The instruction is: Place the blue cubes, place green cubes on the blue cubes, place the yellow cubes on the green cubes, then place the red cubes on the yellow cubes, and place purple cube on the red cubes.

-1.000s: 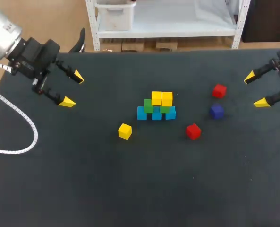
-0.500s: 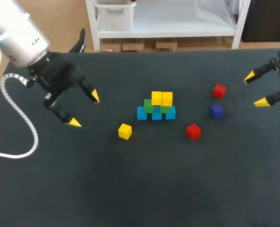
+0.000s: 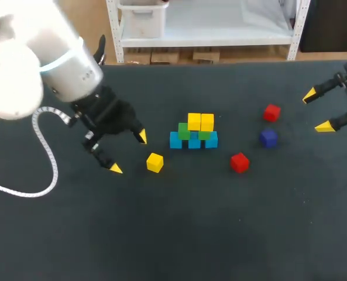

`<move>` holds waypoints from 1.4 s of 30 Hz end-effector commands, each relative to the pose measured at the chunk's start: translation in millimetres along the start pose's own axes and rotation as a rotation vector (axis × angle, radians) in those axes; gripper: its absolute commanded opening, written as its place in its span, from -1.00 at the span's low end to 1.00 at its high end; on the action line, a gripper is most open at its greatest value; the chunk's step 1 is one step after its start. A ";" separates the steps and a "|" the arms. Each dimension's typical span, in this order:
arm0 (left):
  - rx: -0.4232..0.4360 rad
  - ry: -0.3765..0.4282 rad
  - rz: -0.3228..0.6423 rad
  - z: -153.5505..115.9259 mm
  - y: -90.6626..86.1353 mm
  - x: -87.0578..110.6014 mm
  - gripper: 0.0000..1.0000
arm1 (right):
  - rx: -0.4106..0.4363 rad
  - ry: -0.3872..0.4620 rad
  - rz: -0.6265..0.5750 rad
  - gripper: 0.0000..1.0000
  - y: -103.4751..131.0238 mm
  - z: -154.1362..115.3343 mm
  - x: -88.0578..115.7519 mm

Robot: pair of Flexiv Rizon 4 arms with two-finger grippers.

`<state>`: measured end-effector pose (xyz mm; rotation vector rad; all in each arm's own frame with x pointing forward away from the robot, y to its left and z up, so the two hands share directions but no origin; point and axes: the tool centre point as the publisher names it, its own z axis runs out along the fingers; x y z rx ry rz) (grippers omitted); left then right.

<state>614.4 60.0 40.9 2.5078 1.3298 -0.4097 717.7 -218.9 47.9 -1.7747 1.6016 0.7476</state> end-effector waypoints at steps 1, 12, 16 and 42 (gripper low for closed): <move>0.017 0.018 -0.003 22.2 14.4 0.5 1.00 | 0.000 -0.002 -0.001 1.00 -0.5 0.4 0.1; 0.032 0.033 -0.003 46.3 36.4 5.5 1.00 | 0.000 -0.002 -0.001 1.00 -0.5 0.4 0.1; 0.027 0.040 -0.008 49.6 41.7 7.8 1.00 | 0.000 -0.002 -0.001 1.00 -0.5 0.4 0.1; 0.027 0.039 -0.033 53.4 34.1 2.1 -1.00 | 0.000 -0.002 -0.001 1.00 -0.5 0.4 0.1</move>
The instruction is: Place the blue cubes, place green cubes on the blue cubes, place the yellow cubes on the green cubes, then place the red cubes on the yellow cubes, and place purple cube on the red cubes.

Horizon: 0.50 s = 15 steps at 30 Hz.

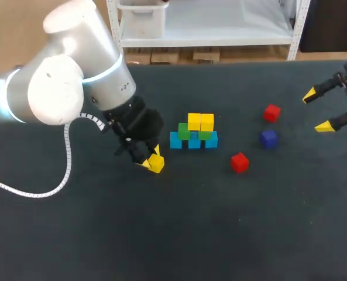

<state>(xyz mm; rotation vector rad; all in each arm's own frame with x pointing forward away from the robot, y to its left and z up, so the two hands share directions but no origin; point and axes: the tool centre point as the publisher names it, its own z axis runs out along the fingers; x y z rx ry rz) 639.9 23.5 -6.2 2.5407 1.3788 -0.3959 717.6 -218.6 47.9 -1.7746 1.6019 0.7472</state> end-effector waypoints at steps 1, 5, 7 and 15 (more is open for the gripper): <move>-0.006 0.003 -0.014 -0.9 -2.5 -1.6 -1.00 | 0.000 -0.002 -0.001 1.00 -0.5 0.2 0.4; -0.019 -0.035 -0.113 -12.1 -2.5 0.1 -1.00 | 0.000 -0.002 -0.001 1.00 -0.5 0.2 0.4; -0.035 -0.061 -0.190 -21.4 -0.9 2.5 -1.00 | 0.000 -0.002 -0.001 1.00 -0.5 0.2 0.4; -0.151 -0.102 -0.467 -59.5 6.6 6.4 -1.00 | 0.000 -0.002 -0.001 1.00 -0.5 0.2 0.4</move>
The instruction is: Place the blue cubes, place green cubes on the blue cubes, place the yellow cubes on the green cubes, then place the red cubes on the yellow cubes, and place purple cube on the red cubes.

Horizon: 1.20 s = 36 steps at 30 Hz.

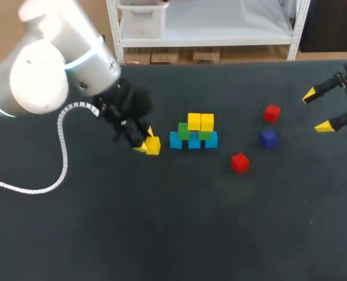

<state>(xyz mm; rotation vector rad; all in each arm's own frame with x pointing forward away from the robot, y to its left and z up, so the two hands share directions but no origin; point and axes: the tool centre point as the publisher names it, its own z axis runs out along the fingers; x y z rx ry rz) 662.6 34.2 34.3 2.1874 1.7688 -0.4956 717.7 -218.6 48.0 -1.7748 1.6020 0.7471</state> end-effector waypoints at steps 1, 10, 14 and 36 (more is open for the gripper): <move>-0.076 -0.033 -0.135 -19.4 -6.7 0.9 -1.00 | 0.000 -0.002 -0.001 1.00 -0.5 0.2 0.4; -0.111 0.057 -0.205 -41.0 9.7 -7.1 -1.00 | 0.000 -0.002 -0.001 1.00 -0.5 0.2 0.4; -0.121 0.064 -0.200 -45.1 17.5 -12.6 -1.00 | 0.000 -0.002 -0.001 1.00 -0.5 0.2 0.4; -0.081 0.084 -0.137 -21.7 45.1 -42.7 -1.00 | 0.000 -0.002 -0.001 1.00 -0.5 0.2 0.4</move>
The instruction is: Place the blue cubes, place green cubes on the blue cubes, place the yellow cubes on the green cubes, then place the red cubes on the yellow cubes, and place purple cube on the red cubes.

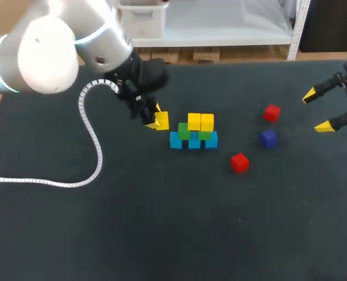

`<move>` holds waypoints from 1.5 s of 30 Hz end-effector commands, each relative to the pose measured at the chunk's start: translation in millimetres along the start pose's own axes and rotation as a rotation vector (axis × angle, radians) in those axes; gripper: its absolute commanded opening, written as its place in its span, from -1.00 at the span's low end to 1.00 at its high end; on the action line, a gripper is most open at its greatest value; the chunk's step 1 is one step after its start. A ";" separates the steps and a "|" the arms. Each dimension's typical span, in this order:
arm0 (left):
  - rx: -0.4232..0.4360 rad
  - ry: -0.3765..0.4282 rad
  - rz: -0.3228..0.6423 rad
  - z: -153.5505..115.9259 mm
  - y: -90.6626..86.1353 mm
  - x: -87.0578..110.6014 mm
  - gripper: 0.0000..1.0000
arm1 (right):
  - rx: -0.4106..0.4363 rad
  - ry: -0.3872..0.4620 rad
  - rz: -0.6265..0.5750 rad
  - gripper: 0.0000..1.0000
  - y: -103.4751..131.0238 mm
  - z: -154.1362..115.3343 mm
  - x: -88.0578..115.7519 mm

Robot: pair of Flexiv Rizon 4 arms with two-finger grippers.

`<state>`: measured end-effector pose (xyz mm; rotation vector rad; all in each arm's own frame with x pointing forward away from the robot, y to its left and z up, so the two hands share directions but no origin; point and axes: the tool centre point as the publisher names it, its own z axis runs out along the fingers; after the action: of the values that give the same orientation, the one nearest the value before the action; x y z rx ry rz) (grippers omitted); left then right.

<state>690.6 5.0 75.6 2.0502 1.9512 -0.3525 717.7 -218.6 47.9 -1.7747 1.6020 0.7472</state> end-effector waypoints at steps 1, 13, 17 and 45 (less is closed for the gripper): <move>0.019 0.010 0.006 7.2 10.8 -7.3 -1.00 | 0.000 -0.002 -0.001 1.00 -0.4 0.2 0.4; 0.028 0.017 0.006 14.4 16.7 -12.4 -1.00 | 0.000 -0.002 -0.001 1.00 -0.4 0.2 0.4; 0.029 0.014 0.007 16.2 17.5 -14.5 -1.00 | 0.000 -0.002 -0.001 1.00 -0.4 0.2 0.4; 0.051 0.015 0.013 30.8 20.3 -25.4 -1.00 | 0.000 -0.002 -0.001 1.00 -0.4 0.2 0.4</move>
<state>706.2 -28.2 56.7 2.0903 1.9528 -0.3871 717.7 -218.6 47.9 -1.7747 1.6020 0.7473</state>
